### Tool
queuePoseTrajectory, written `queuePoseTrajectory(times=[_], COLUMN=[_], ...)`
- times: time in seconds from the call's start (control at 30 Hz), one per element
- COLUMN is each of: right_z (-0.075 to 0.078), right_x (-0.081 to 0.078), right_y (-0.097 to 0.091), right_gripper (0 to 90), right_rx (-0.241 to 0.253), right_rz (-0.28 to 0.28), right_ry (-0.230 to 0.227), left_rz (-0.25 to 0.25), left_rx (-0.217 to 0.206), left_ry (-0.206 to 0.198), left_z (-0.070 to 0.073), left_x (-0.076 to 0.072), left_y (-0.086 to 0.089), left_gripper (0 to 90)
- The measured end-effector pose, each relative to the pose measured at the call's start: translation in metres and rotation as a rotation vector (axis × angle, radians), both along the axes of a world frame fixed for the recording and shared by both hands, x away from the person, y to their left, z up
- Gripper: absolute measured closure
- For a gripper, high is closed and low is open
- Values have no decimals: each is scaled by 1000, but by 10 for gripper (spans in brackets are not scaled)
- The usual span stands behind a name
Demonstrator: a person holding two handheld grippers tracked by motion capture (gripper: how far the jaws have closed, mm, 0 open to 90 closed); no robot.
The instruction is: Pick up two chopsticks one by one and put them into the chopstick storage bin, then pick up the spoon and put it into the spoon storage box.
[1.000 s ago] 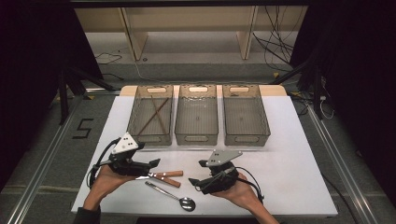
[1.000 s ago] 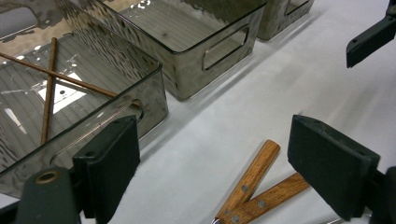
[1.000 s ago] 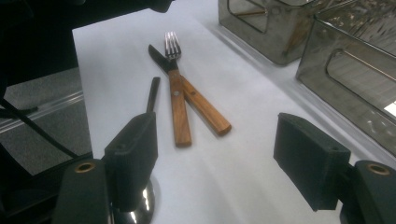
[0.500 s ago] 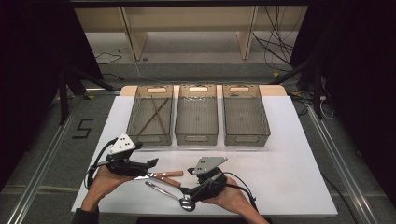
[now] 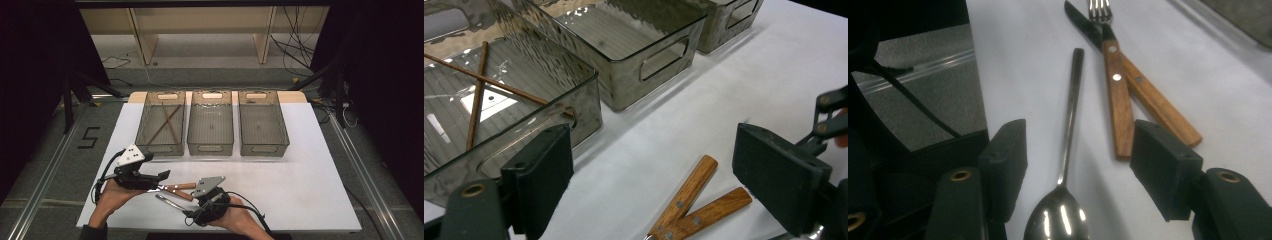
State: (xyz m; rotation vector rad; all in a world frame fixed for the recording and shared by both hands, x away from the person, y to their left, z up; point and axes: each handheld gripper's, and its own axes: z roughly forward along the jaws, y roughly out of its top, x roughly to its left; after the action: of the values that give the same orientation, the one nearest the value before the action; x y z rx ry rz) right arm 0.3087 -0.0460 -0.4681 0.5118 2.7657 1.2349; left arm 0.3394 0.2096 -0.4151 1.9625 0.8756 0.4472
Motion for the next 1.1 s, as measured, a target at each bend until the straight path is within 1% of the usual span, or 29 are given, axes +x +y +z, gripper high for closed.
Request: queuePoseTrajectory(times=[0.07, 0.1, 0.17, 0.23, 0.43, 0.5, 0.6, 0.67, 0.7, 0.77, 0.83, 0.93, 1.03, 1.1], right_z=[-3, -5, -7, -8, -12, -13, -15, -17, -17, -19, -20, -22, -22, -22], right_x=[0, 0, -1, -1, -1, -2, -3, -2, -2, -2, -2, -2, -2, -3], right_y=[3, 5, 7, 9, 14, 16, 19, 21, 22, 23, 25, 26, 26, 25], right_gripper=[418, 423, 430, 436, 460, 469, 482, 492, 508, 518, 541, 576, 599, 623], right_rx=[-14, -19, -33, -42, -65, -77, -90, -105, -110, -119, -125, -137, -144, -144], right_rz=[4, 5, 10, 21, 9, 10, 0, 5, 4, 0, 0, -2, -3, -12], right_ry=[8, 4, 10, 0, 20, 17, 27, 19, 25, 24, 17, 22, 12, 14], left_rz=[-2, -2, 0, 1, 1, 2, 6, 8, 10, 15, 14, 16, 13, 10], left_rx=[-14, -15, -17, -27, -63, -72, -76, -76, -78, -79, -82, -84, -80, -76], left_ry=[-1, 0, 0, 2, 5, 3, 2, -2, -2, -5, -5, -4, -2, 0], left_z=[0, -1, -1, -2, -5, -6, -6, -7, -7, -7, -6, -7, -8, -9], left_x=[0, 0, 0, 0, 0, 0, 0, 0, 0, 0, 0, 0, 0, 0], left_y=[0, 0, 1, 1, 0, 0, 0, 0, 0, 1, 1, 1, 0, 0], left_gripper=[164, 165, 165, 164, 161, 161, 161, 160, 160, 160, 160, 160, 160, 160])
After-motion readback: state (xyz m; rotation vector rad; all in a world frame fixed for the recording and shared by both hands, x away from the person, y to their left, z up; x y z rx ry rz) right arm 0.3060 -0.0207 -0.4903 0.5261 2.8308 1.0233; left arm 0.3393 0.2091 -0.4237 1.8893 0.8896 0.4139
